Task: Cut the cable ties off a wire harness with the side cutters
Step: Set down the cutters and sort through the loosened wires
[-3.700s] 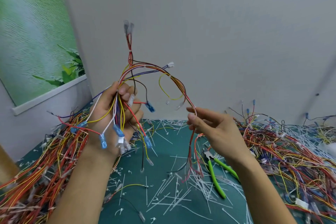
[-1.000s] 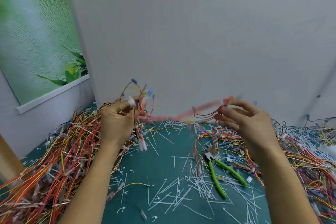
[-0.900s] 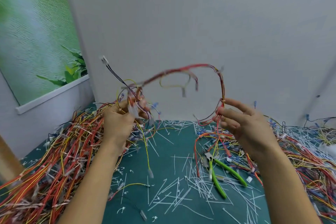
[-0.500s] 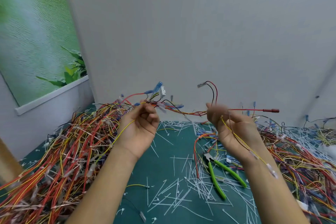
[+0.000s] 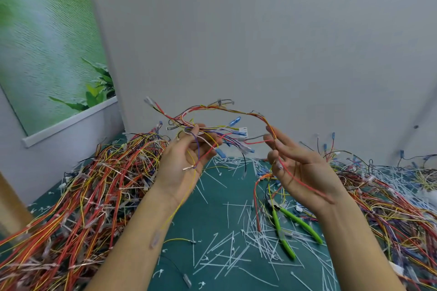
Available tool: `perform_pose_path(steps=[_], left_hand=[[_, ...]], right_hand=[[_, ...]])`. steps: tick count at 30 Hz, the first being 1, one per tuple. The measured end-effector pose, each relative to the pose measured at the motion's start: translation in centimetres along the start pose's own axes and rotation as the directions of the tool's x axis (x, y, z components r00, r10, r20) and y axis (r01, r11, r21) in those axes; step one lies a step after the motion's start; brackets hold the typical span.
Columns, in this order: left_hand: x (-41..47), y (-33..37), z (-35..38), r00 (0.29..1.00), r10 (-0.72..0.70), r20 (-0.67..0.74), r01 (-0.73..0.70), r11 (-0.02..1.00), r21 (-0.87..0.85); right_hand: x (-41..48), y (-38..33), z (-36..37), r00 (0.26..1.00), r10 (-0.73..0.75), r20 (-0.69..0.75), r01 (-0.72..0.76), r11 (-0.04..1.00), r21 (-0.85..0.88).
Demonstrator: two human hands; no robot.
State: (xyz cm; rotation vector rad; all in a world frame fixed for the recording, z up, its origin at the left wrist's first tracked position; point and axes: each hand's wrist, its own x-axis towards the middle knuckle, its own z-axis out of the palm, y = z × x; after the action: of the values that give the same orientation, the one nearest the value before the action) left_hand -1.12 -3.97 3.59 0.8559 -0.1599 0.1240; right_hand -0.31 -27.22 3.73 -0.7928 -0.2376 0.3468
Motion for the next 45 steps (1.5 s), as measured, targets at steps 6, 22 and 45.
perform_pose_path(steps=[6,22,45], left_hand=[[-0.8,0.7,0.2,0.984,-0.039,0.176,0.057,0.993,-0.099],[-0.7,-0.4,0.5,0.967,0.25,0.048,-0.248,0.882,0.402],[0.4,-0.2,-1.3,0.922,0.367,-0.125,-0.203,0.732,0.651]], right_hand=[[-0.2,0.1,0.3,0.997,-0.069,-0.033,0.063,0.987,-0.146],[-0.9,-0.6,0.8,0.978,-0.2,-0.061,0.171,0.935,-0.312],[-2.1,-0.8,2.4,0.907,-0.413,-0.079,0.338,0.829,-0.445]])
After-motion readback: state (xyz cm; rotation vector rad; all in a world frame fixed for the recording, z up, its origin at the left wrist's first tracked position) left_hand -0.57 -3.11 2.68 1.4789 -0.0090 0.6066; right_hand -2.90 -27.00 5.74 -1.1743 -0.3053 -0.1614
